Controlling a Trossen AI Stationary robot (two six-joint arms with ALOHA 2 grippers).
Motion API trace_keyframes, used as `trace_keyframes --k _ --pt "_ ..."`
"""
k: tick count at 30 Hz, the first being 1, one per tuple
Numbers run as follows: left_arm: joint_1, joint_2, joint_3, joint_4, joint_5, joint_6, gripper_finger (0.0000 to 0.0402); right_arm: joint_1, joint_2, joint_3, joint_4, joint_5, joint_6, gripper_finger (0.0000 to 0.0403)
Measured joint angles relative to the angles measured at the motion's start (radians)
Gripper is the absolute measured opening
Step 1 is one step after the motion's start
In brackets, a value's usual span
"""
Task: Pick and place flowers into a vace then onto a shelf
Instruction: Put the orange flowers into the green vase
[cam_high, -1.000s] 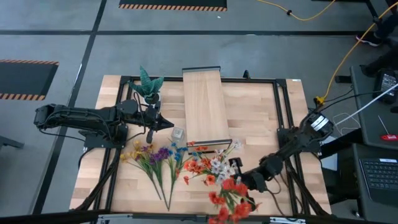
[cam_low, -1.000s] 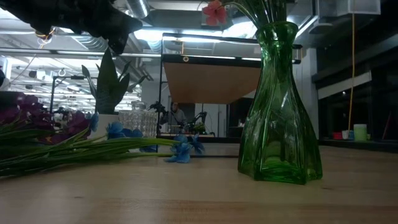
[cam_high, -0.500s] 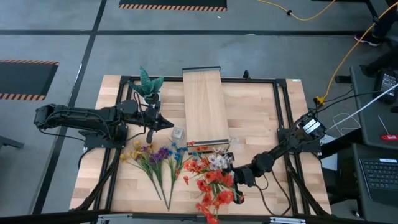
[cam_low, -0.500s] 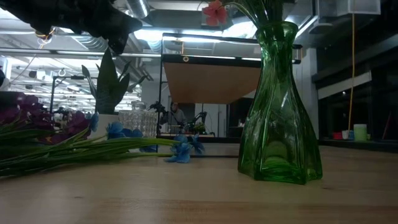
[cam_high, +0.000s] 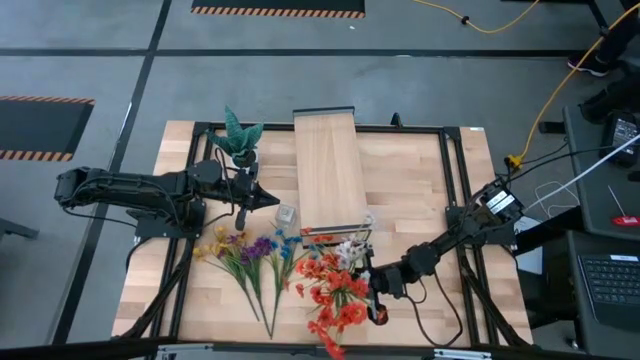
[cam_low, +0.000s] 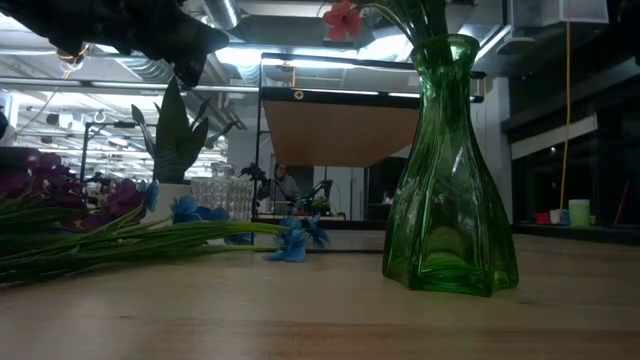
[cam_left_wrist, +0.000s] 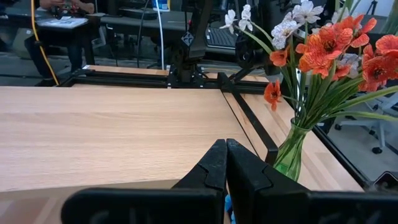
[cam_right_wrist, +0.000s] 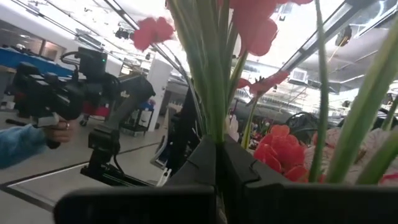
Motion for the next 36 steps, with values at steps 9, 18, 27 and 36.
trace_keyframes --k 9,18,27,36 --pt "0.000 0.000 0.000 0.000 0.000 0.000 0.0003 0.026 0.000 -0.044 0.008 0.078 0.009 0.0000" --pt "0.000 0.000 0.000 -0.003 -0.001 0.000 0.0003 0.026 0.000 -0.064 -0.016 0.079 0.027 0.0000" --pt "0.000 0.000 0.000 -0.003 -0.001 0.000 0.0003 0.012 0.024 -0.064 -0.049 0.124 0.058 0.0000" --pt "0.000 0.000 0.000 -0.003 -0.002 0.000 0.0003 0.011 0.149 -0.062 0.032 0.187 0.131 0.0000"
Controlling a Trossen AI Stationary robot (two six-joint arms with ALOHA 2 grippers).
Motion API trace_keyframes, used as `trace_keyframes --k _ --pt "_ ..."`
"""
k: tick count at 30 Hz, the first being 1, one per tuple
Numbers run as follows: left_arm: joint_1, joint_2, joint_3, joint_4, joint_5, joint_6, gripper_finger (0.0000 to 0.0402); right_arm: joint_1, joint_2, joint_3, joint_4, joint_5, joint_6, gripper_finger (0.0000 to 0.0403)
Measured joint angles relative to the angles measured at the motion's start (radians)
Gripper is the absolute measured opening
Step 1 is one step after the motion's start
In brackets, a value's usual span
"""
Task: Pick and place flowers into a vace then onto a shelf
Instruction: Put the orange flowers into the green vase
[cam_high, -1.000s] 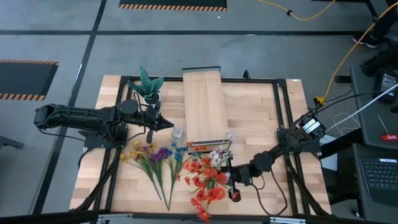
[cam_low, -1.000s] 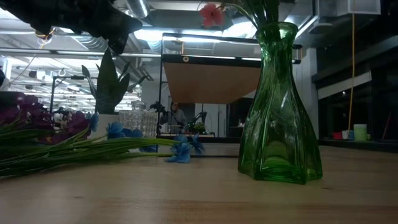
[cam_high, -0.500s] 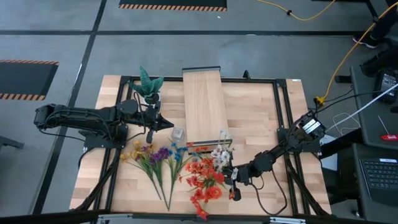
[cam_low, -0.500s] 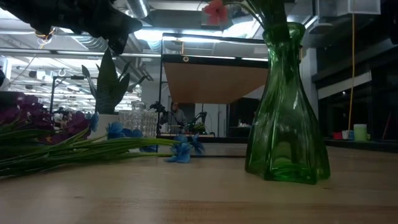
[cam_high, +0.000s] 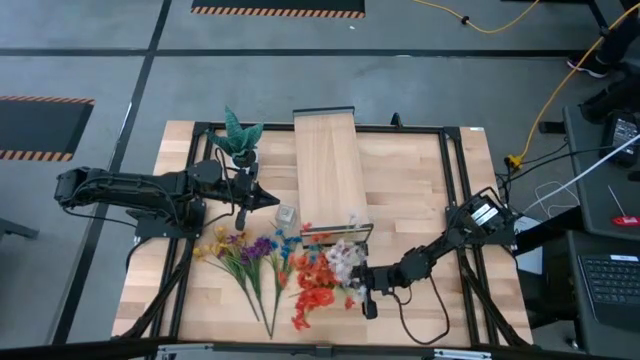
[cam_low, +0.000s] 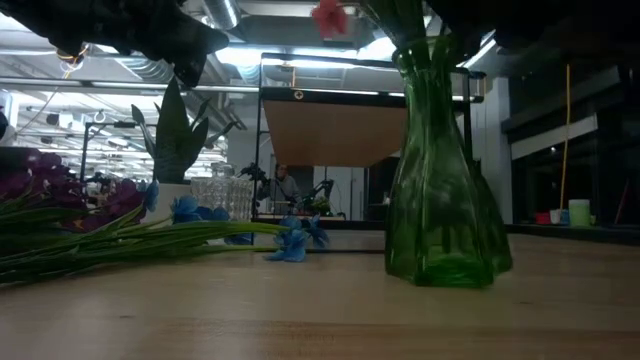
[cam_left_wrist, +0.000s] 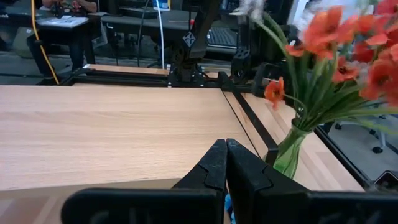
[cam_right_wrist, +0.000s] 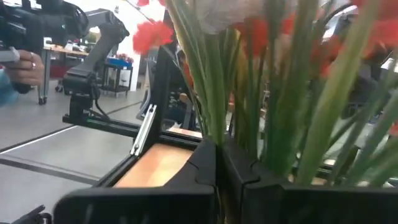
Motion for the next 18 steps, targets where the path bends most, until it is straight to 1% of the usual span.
trace_keyframes --k 10,18 --pt "0.000 0.000 0.000 -0.003 0.000 0.000 0.0003 0.016 0.000 -0.003 0.004 0.006 -0.014 0.0000" --pt "0.000 0.000 0.000 -0.003 0.000 0.000 0.0003 0.109 0.000 -0.003 0.006 0.176 -0.114 0.0001"
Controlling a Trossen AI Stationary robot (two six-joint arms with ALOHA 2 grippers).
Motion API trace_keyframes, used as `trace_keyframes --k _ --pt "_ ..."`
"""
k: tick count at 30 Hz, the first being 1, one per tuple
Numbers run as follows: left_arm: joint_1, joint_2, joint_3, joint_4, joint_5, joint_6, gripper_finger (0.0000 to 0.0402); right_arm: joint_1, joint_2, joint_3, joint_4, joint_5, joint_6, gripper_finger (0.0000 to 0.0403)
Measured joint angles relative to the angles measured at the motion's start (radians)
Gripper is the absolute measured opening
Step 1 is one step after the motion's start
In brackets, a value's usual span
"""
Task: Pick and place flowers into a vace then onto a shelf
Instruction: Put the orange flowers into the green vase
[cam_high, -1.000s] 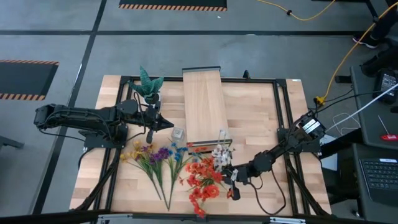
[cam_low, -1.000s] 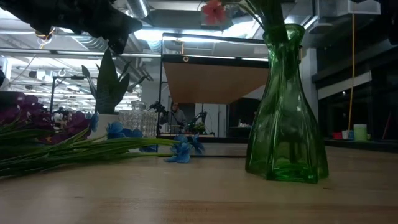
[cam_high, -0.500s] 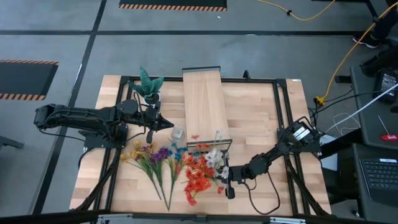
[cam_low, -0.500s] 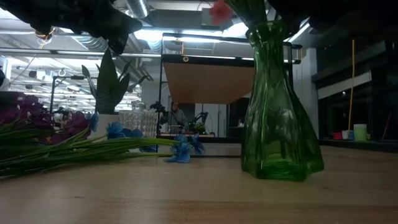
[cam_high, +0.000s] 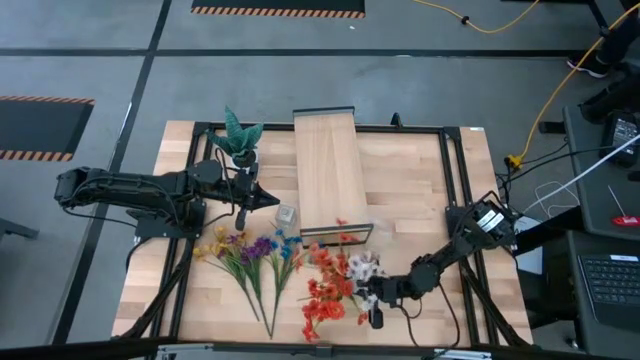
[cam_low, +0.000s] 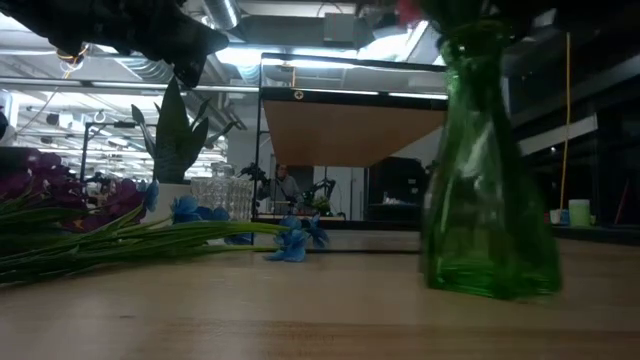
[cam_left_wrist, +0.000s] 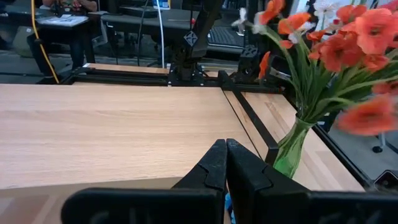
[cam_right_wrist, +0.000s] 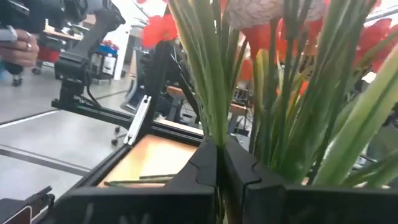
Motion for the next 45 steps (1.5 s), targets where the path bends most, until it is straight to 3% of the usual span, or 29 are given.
trace_keyframes --k 6,26,30,34,45 --pt "0.000 0.000 0.000 0.000 0.000 0.000 0.0003 0.027 0.000 0.000 -0.010 0.101 -0.007 0.0007" --pt "0.000 0.000 0.000 0.000 0.000 -0.001 0.0003 0.030 -0.001 0.000 -0.074 0.118 0.058 0.0013" --pt "0.000 0.000 0.000 0.000 0.000 0.000 0.0003 0.049 -0.001 0.000 -0.071 0.141 0.047 0.0032" --pt "0.000 0.000 0.000 0.000 0.000 0.000 0.0003 0.083 -0.001 0.000 -0.051 0.249 0.029 0.0060" --pt "0.000 0.000 0.000 0.000 -0.001 0.000 0.0003 0.103 -0.001 0.000 -0.045 0.258 0.058 0.0116"
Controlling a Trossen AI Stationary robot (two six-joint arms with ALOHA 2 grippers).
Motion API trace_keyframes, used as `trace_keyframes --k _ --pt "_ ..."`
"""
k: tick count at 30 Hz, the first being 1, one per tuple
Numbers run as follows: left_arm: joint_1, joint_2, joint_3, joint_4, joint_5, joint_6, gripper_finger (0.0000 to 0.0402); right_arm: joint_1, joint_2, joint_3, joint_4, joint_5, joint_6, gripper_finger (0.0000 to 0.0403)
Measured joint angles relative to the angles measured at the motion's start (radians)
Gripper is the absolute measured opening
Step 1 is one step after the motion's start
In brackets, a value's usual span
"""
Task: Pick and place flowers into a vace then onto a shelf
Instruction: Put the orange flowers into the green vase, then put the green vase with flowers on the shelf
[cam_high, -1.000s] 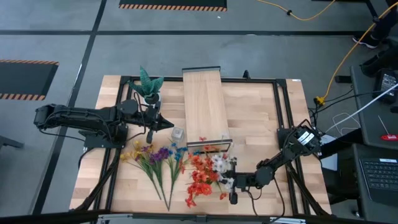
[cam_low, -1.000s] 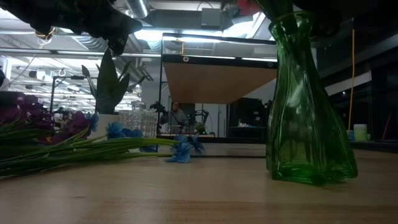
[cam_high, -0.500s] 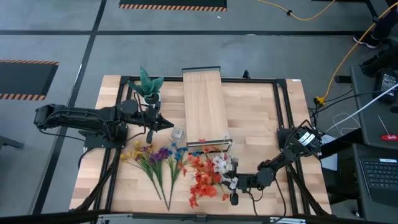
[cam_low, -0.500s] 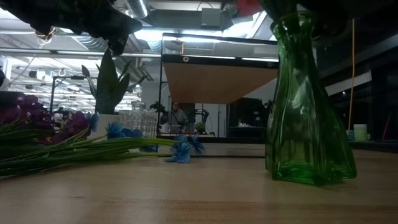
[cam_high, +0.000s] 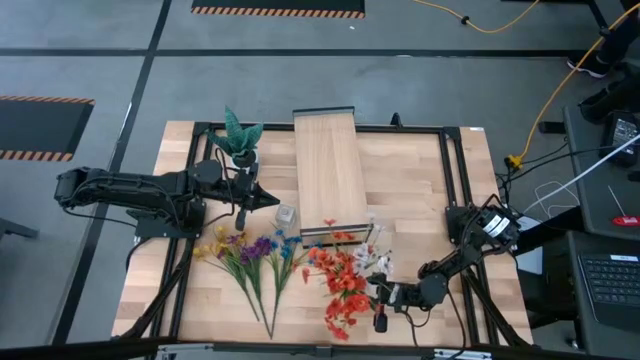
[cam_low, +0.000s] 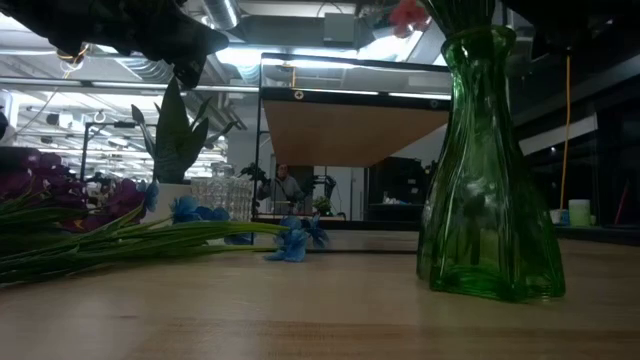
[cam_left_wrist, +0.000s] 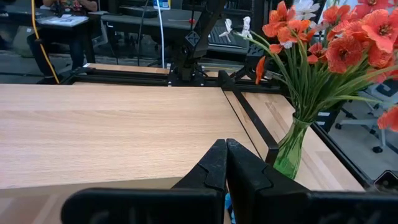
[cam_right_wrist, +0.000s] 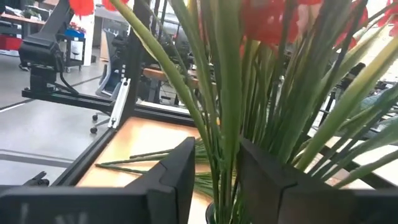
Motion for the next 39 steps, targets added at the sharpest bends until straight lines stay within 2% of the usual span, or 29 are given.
trace_keyframes --k 8,13,20,24,33,39 --pt "0.000 0.000 0.000 0.000 0.000 0.000 0.0003 0.020 -0.001 0.000 -0.043 0.052 0.003 0.0123" --pt "0.000 0.000 0.000 0.000 0.000 0.000 0.0003 0.027 -0.001 0.000 -0.048 0.113 0.005 0.0110" --pt "0.000 0.000 0.000 0.000 0.000 -0.002 0.0003 0.032 -0.001 0.000 -0.050 0.126 -0.011 0.0102" --pt "0.000 0.000 0.000 0.000 0.000 -0.001 0.0003 0.062 -0.001 0.000 0.012 0.193 -0.072 0.0102" --pt "0.000 0.000 0.000 0.000 0.000 0.000 0.0003 0.125 -0.003 0.003 0.043 0.224 -0.074 0.0102" --pt "0.000 0.000 0.000 0.000 0.000 0.000 0.0003 0.135 -0.003 0.014 0.044 0.325 0.009 0.0135"
